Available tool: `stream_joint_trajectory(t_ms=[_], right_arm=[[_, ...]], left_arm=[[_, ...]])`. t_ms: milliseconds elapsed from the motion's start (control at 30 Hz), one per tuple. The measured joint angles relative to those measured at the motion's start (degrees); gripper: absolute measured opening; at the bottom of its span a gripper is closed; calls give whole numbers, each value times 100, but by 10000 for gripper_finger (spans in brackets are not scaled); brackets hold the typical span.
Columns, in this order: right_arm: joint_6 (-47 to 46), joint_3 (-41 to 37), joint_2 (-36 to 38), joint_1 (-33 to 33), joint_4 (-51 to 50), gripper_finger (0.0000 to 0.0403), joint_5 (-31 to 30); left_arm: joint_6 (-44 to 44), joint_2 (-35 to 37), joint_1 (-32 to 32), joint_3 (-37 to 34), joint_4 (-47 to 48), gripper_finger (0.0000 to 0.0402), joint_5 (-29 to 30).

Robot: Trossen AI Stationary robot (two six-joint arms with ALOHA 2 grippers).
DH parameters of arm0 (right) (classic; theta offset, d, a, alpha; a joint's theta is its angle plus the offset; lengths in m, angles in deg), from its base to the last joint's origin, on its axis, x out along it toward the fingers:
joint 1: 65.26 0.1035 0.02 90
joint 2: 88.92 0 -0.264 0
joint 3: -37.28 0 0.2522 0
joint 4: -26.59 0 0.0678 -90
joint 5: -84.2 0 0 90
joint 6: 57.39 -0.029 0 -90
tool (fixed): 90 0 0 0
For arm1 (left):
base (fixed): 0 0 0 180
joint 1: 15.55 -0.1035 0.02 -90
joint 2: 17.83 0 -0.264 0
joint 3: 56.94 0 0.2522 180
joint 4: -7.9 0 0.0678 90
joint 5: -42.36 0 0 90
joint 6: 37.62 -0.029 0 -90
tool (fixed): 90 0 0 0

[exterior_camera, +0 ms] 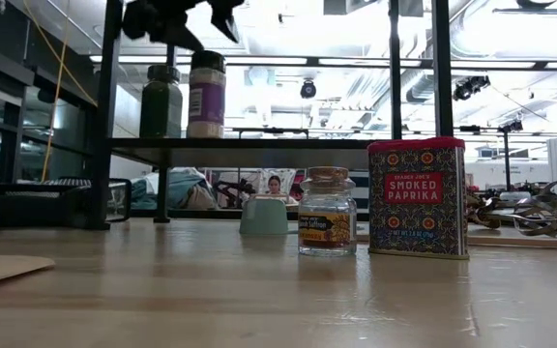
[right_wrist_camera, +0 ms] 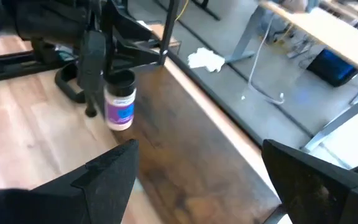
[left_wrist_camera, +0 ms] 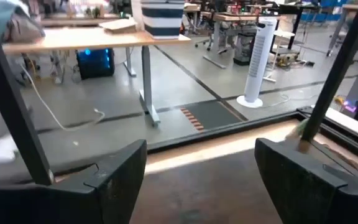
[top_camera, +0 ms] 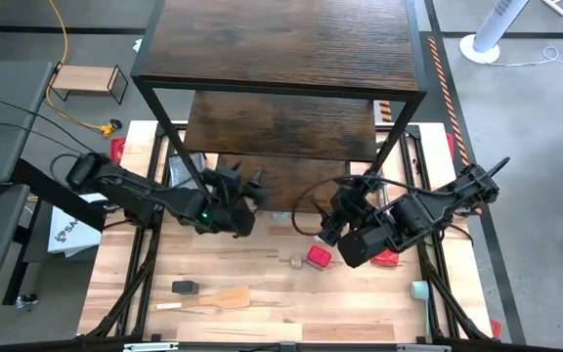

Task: Shelf spices
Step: Put the red seasoning can onto the shelf

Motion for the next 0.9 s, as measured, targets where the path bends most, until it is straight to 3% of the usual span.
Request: stream_joint_trajectory(t_ms=[200,300,400,533,667,700,767,900], right_arm=[[20,0,0,-59,52,336,-59],[-14,0,0,-64,123,336,20],[-27,0,0,-64,228,336,44],[3,0,0,-61,341,336,140],[150,0,0,-24,392,336,989],[114,0,0,-9,443,336,1278],[-138,0,0,34,544,336,1836],[-510,0,-103,199,479,336,2605]], left_arm=[[-1353,614,-58,0,-825,296,-40],[-1991,951,-53,0,-1393,296,-621],[-2352,1235,-43,0,-1701,296,-1978],[-2539,1477,118,0,-1621,292,-4402],[-2774,1603,480,0,-1284,275,-6949],[-2666,1603,582,0,-1174,270,-7341],[-2340,1598,809,-2,-811,260,-7577],[-2088,1541,1244,-2,144,246,-7199]])
